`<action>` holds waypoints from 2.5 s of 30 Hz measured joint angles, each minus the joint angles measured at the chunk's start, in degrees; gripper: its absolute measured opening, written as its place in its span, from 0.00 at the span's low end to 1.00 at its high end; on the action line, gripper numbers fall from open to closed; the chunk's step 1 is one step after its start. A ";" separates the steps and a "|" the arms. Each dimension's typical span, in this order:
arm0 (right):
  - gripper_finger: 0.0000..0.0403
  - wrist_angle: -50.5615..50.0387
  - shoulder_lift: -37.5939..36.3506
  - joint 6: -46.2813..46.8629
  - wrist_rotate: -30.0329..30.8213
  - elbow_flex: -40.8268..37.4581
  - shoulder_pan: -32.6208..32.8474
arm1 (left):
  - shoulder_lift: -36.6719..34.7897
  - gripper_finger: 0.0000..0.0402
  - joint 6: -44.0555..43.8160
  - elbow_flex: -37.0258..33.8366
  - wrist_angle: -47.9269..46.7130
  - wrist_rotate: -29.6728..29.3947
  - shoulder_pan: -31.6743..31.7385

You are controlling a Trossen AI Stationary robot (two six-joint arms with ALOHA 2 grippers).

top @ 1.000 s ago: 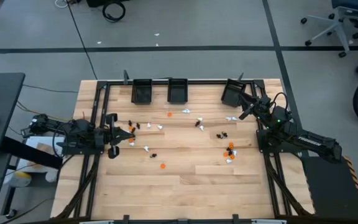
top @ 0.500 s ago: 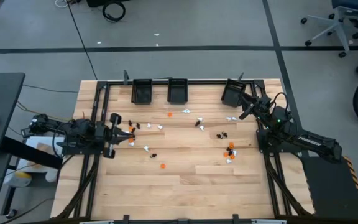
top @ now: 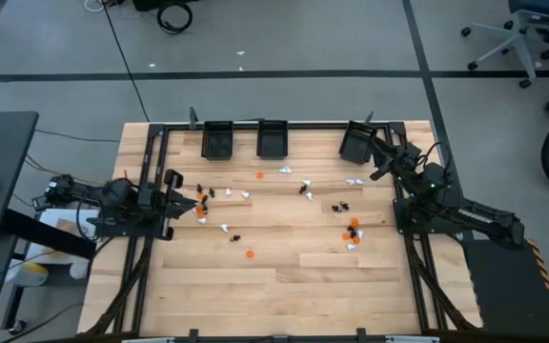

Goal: Sort Halloween decoration
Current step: Put the black voodoo toy into the right black bin

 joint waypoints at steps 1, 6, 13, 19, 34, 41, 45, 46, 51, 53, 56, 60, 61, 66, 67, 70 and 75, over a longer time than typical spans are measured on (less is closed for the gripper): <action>0.31 0.00 0.00 0.97 -0.87 -0.02 0.00 | 0.00 0.03 0.04 0.02 -0.09 0.00 0.00; 0.31 -0.17 0.02 9.62 -6.44 0.00 0.00 | 0.02 0.03 0.85 0.00 -0.08 -1.41 0.30; 0.31 2.47 0.24 11.42 -12.38 -0.02 0.04 | 0.07 0.03 -3.02 0.00 -1.01 -9.53 3.24; 0.29 3.51 0.72 10.32 -13.46 -0.01 0.02 | 0.07 0.03 -3.97 0.01 -3.47 -13.49 7.00; 0.22 -6.46 31.60 2.91 -20.87 14.30 6.47 | 14.68 0.03 -11.17 6.51 -6.49 -15.69 14.94; 0.22 -25.69 49.56 -1.17 -11.75 28.03 13.41 | 25.63 0.17 -12.66 9.85 -6.53 -15.65 15.13; 0.26 -30.69 57.82 -2.26 -10.45 33.72 15.87 | 30.43 0.28 -12.81 11.53 -6.58 -14.97 15.10; 0.28 -31.59 59.64 -2.37 -10.29 34.84 16.21 | 31.55 0.30 -12.83 12.00 -6.52 -14.97 15.08; 0.40 -34.42 67.16 -1.83 -10.27 38.17 17.41 | 36.08 0.41 -13.53 13.09 -6.50 -14.91 15.08; 0.46 -35.97 68.89 -0.11 -10.35 38.46 17.93 | 37.16 0.44 -12.14 13.09 -6.55 -14.90 15.08; 0.54 -44.98 70.64 4.20 -12.00 40.05 18.45 | 38.24 0.47 -9.65 13.09 -6.49 -14.85 15.08; 0.58 -57.74 74.38 9.30 -14.45 43.54 19.59 | 39.40 0.48 -7.12 13.09 -3.40 -14.82 15.08; 0.58 -59.02 75.45 9.32 -15.22 44.17 20.18 | 39.73 0.48 -6.53 13.09 -2.37 -14.82 15.08; 0.54 -61.15 81.16 7.94 -17.27 46.78 23.72 | 41.51 0.48 -3.19 13.09 2.08 -14.81 15.08; 0.53 -61.47 82.04 7.80 -17.19 46.86 24.10 | 41.77 0.48 -2.51 13.09 2.62 -14.80 15.08; 0.50 -61.88 83.97 7.59 -17.18 46.86 24.36 | 42.12 0.48 -0.53 13.09 3.46 -14.80 15.08; 0.48 -59.31 85.20 5.38 -17.14 46.86 24.08 | 42.07 0.48 2.16 13.09 4.56 -14.82 15.10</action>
